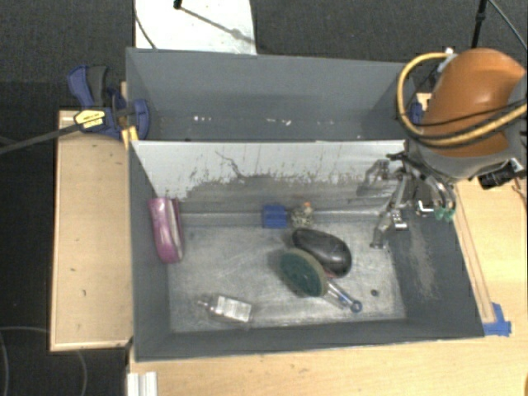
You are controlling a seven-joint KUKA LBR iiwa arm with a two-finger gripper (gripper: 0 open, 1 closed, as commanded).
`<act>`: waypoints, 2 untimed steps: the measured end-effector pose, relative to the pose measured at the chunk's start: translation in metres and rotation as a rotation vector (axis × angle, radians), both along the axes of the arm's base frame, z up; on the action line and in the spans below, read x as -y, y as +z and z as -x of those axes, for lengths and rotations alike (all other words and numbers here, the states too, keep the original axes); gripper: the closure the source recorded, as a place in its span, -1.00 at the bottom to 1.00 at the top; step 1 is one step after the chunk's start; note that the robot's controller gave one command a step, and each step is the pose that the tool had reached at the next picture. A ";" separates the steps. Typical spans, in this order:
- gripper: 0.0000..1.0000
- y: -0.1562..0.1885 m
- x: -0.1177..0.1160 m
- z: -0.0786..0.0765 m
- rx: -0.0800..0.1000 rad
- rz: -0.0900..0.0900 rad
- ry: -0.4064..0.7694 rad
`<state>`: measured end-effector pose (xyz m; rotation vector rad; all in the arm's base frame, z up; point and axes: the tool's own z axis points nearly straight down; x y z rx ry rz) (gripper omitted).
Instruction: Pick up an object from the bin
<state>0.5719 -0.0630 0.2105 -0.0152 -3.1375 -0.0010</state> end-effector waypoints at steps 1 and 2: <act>-1.00 -0.135 -0.037 0.032 0.001 -0.001 -0.045; 1.00 -0.130 -0.035 0.030 0.007 0.001 -0.043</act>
Offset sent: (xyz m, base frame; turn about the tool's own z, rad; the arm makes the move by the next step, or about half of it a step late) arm -0.0313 0.0354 -0.1314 0.0466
